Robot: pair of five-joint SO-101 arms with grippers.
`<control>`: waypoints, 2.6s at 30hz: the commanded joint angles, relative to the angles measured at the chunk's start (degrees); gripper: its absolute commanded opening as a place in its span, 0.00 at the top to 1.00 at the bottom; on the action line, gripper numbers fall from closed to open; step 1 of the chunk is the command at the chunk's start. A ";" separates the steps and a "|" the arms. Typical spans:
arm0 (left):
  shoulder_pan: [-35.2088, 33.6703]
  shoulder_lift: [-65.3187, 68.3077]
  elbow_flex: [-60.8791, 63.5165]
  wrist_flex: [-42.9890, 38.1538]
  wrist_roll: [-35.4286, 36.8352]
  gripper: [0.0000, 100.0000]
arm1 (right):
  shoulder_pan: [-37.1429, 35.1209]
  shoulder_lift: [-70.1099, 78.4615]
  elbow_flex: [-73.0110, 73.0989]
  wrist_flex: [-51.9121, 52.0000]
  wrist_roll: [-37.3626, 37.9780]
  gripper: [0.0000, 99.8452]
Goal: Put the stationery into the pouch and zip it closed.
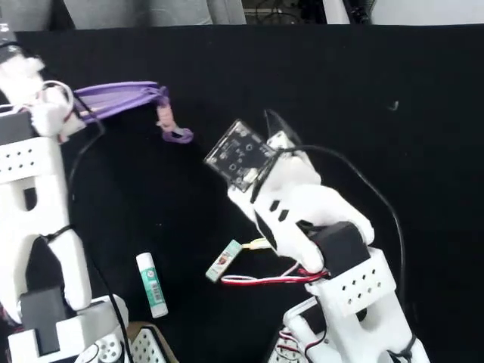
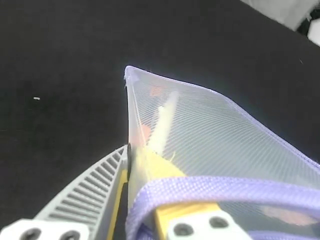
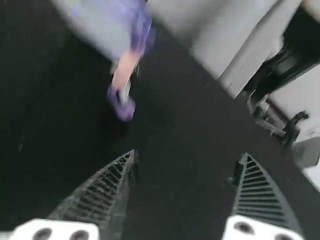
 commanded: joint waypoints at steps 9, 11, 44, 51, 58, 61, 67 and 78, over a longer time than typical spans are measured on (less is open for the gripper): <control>-3.56 -1.49 -0.66 -2.29 0.79 0.97 | 2.90 -1.71 15.60 16.88 31.65 0.71; -3.47 -1.49 -0.66 -2.20 0.79 0.97 | 5.89 -1.36 17.54 15.82 34.37 0.71; -3.47 -1.41 -0.57 -2.11 0.79 0.97 | 8.53 21.76 30.55 -5.54 45.10 0.78; -3.38 -1.41 -0.48 -2.11 0.79 0.97 | 8.70 34.68 22.20 -5.63 42.29 0.79; -3.38 -1.41 -0.48 -2.11 0.79 0.97 | 8.79 35.82 19.12 -5.80 41.23 0.96; -3.38 -1.41 -0.48 -2.11 0.79 0.97 | 10.11 35.82 17.71 -5.89 39.65 0.96; -3.38 -1.41 -0.48 -2.02 0.79 0.97 | 13.89 35.82 14.99 -5.89 39.47 0.98; 1.80 -1.41 0.13 -1.32 0.79 0.97 | 23.56 35.82 -3.21 -5.54 33.41 0.99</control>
